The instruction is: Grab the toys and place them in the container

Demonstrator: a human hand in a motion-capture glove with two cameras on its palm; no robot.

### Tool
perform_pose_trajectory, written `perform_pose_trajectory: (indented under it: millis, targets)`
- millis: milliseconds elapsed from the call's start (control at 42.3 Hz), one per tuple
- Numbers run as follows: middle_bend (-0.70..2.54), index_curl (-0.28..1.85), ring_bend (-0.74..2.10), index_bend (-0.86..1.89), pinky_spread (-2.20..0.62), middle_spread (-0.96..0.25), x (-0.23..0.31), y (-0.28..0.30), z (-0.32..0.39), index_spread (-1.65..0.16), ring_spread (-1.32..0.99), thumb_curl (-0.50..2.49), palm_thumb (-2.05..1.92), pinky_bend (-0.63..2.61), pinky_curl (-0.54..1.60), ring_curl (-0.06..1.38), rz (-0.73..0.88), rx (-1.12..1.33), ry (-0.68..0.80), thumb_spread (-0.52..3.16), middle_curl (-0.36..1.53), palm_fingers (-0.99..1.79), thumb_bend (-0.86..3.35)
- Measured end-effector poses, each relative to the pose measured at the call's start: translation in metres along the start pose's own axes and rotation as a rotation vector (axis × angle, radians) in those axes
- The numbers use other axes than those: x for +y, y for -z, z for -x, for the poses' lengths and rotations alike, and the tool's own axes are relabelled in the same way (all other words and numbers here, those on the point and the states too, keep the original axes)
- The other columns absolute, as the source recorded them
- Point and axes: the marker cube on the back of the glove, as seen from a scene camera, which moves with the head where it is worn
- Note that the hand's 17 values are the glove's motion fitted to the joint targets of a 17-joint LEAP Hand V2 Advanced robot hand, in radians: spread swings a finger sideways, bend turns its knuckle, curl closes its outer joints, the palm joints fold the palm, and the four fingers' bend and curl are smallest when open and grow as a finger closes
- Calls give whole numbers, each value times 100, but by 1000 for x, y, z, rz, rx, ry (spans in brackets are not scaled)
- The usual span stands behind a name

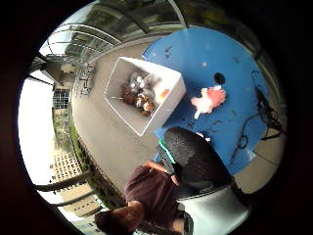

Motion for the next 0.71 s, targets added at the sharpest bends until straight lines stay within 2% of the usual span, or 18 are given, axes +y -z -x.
perform_pose_trajectory:
  millis: [166, 378, 615, 710]
  targets:
    - [17, 9, 56, 3, 3, 5, -5, -35, -30, -13, -1, 42, 2, 98, 35, 34, 23, 0, 121, 122, 37, -26, -2]
    - [15, 10, 51, 7, 2, 0, -36, -103, -45, -21, -2, 40, 4, 92, 34, 32, 97, 29, 166, 123, 35, -25, -1]
    - [15, 10, 47, 6, 2, -2, -79, -208, -58, -23, -3, 38, 6, 87, 33, 31, 209, -63, 209, 122, 33, -24, -1]
    - [14, 13, 32, 14, 2, -3, -94, -264, -55, -25, -2, 38, 9, 83, 32, 28, 278, -62, 235, 121, 32, -28, 0]
